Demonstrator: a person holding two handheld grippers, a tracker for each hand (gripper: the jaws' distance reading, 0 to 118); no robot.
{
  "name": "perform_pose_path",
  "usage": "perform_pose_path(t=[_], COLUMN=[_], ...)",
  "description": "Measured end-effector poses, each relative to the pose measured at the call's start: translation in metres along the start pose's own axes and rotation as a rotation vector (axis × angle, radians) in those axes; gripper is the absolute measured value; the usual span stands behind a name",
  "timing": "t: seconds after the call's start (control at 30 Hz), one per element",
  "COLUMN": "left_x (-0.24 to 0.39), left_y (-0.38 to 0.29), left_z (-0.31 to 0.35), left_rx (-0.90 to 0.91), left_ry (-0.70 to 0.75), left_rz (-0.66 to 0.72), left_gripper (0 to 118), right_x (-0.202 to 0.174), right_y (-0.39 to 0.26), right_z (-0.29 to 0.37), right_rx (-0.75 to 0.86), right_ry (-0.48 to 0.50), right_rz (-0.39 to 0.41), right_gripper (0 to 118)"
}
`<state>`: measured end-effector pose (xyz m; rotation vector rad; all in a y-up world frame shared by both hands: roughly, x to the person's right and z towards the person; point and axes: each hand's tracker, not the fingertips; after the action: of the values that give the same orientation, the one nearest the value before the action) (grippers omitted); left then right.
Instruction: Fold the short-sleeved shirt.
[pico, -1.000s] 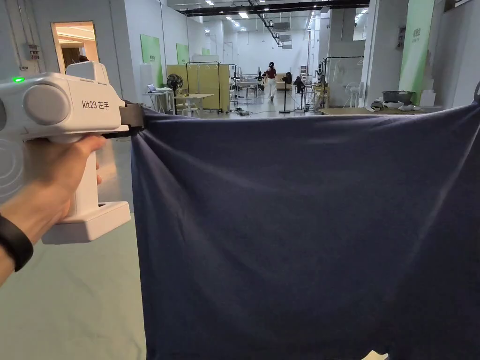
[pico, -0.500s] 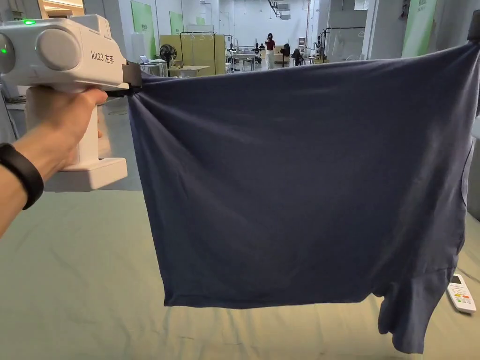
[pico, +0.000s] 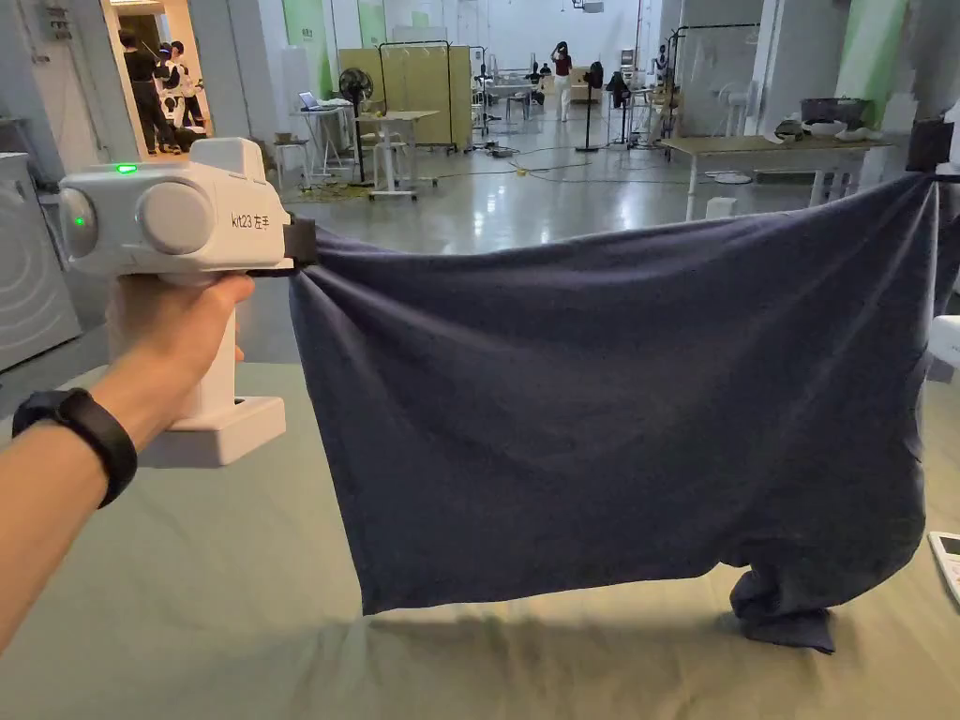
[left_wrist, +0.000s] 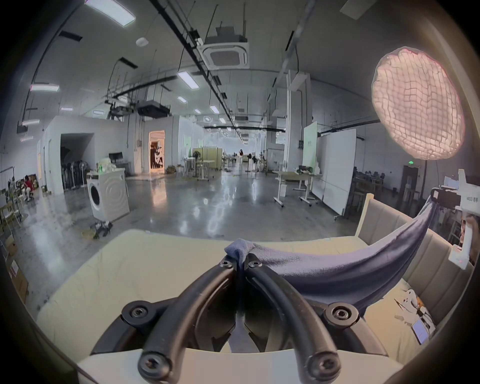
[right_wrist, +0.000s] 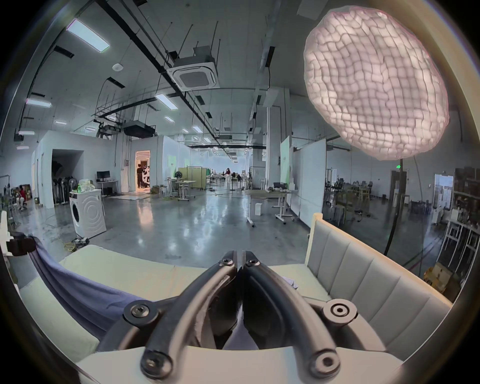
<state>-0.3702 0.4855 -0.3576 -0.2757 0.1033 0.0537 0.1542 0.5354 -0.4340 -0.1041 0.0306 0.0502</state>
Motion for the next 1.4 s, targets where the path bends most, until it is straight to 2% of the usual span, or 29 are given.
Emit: perform_pose_path(t=[0.1,0.2,0.4,0.5,0.53,0.57,0.6,0.67,0.83,0.97,1.1,1.17,1.2,1.27,1.33,1.4], left_x=[-0.003,-0.006,-0.011,-0.015,-0.015,-0.015,-0.014,-0.013,-0.016,-0.017,-0.018,-0.018,-0.026,-0.028,-0.027,-0.030], left_y=[-0.030,-0.054,-0.091,-0.114,-0.123,-0.134,-0.145,-0.175,-0.260,-0.334,-0.384,-0.401,-0.414,-0.426,-0.432,-0.435], left_z=[-0.004,-0.003,0.018,0.047,0.059,0.073,0.085,0.109,0.166,0.198,0.213,0.214,0.211,0.209,0.210,0.207], left_rx=[-0.024,-0.047,-0.048,-0.033,-0.036,-0.039,-0.055,-0.078,-0.181,-0.298,-0.404,-0.443,-0.445,-0.486,-0.495,-0.521], left_ry=[-0.009,-0.034,-0.106,-0.148,-0.153,-0.164,-0.158,-0.169,-0.155,-0.124,-0.137,-0.141,-0.133,-0.150,-0.130,-0.132], left_rz=[0.033,0.059,0.074,0.082,0.073,0.066,0.059,0.041,0.116,0.039,0.092,0.075,0.092,0.081,0.056,0.105], left_gripper=[4,4,4,4,4,4,4,4,4,4,4,4,4,4,4,4], right_x=[0.002,0.003,0.024,0.039,0.044,0.051,0.056,0.062,0.059,0.053,0.052,0.049,0.050,0.045,0.044,0.047], right_y=[-0.032,-0.058,-0.101,-0.124,-0.136,-0.148,-0.163,-0.190,-0.266,-0.326,-0.382,-0.401,-0.410,-0.415,-0.424,-0.445], right_z=[0.007,0.022,0.061,0.093,0.104,0.115,0.127,0.155,0.236,0.283,0.309,0.320,0.323,0.333,0.336,0.336], right_rx=[-0.010,-0.022,-0.014,-0.039,-0.077,-0.048,-0.095,-0.115,-0.205,-0.322,-0.454,-0.486,-0.520,-0.524,-0.565,-0.584], right_ry=[0.018,0.020,0.043,0.064,0.063,0.070,0.075,0.086,0.091,0.085,0.064,0.041,0.080,0.056,0.048,0.031], right_rz=[-0.004,0.028,0.042,-0.018,-0.065,-0.044,-0.098,-0.132,-0.181,-0.216,-0.284,-0.284,-0.295,-0.295,-0.269,-0.233], right_gripper=[2,2,2,2,2,2,2,2,2,2,2,2,2,2,2,2])
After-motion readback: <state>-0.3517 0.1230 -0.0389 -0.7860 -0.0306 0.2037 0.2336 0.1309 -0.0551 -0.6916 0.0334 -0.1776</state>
